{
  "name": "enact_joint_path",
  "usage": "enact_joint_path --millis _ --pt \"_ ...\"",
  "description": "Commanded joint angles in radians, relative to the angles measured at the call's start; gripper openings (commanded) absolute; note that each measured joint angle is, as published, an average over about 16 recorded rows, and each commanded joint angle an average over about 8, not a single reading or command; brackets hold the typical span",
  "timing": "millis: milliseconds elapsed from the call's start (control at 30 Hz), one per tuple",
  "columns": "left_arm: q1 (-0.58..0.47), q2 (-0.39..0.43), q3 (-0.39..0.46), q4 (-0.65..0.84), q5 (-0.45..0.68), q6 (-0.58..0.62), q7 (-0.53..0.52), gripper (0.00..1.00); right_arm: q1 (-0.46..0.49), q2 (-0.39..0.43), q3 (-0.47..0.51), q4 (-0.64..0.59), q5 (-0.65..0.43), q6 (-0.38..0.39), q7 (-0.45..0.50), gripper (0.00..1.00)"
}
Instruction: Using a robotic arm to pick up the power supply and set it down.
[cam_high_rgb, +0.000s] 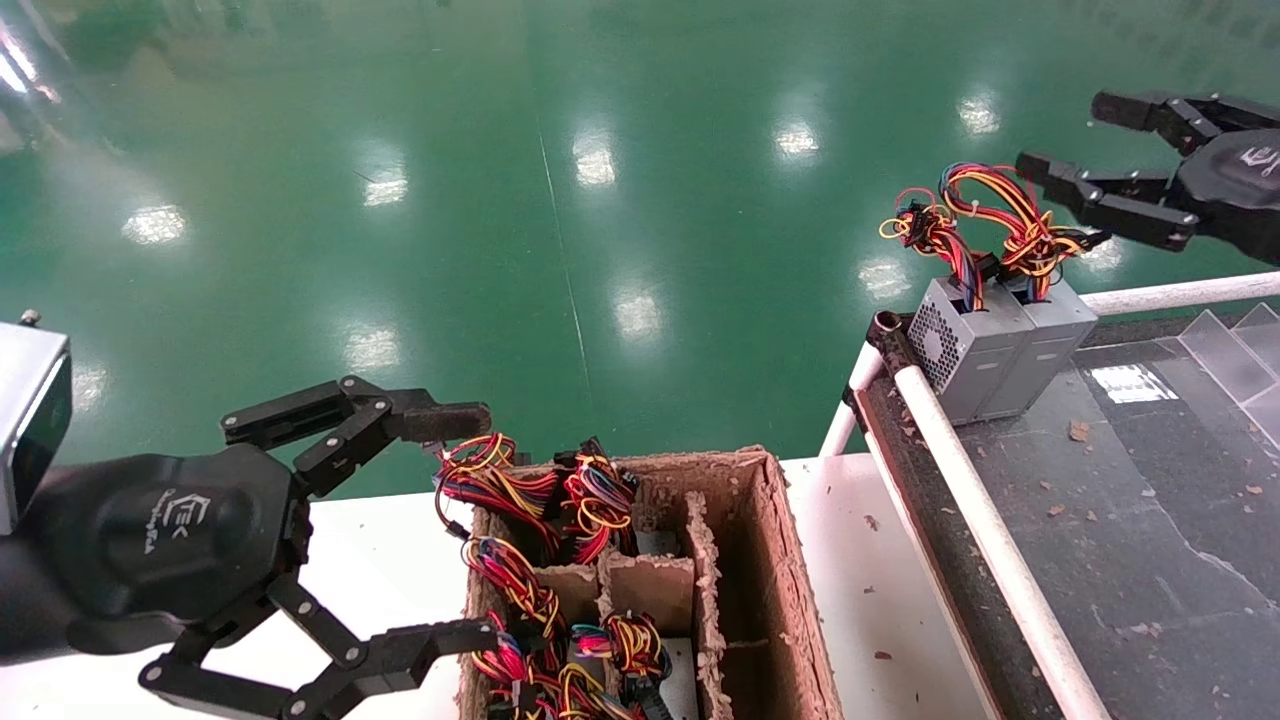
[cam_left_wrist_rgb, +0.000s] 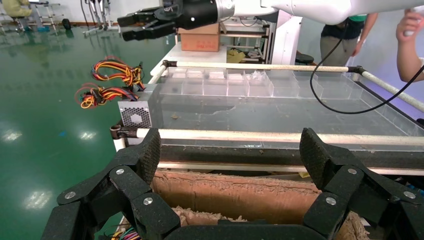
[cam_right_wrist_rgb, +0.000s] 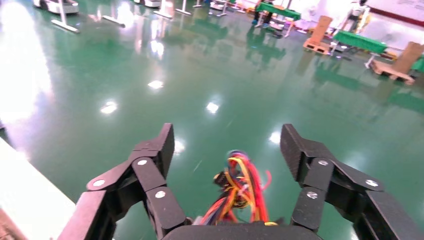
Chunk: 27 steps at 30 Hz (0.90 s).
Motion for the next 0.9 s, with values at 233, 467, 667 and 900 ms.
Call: enact_joint_path --millis 233,467,667,900 --pt "0.0 0.0 0.0 0.0 0.0 0.0 0.0 1.0 -0.072 0.018 -0.001 0.119 0.064 -0.034 0.048 1.0" --pt "0.0 0.0 0.0 0.0 0.0 0.0 0.0 1.0 -0.139 0.036 -0.001 0.23 0.124 -0.066 0.094 1.0" --pt "0.0 0.0 0.0 0.0 0.0 0.0 0.0 1.0 -0.195 0.05 -0.002 0.323 0.176 -0.093 0.132 1.0" --pt "0.0 0.0 0.001 0.0 0.0 0.0 0.0 1.0 -0.262 0.067 -0.002 0.433 0.236 -0.124 0.178 1.0"
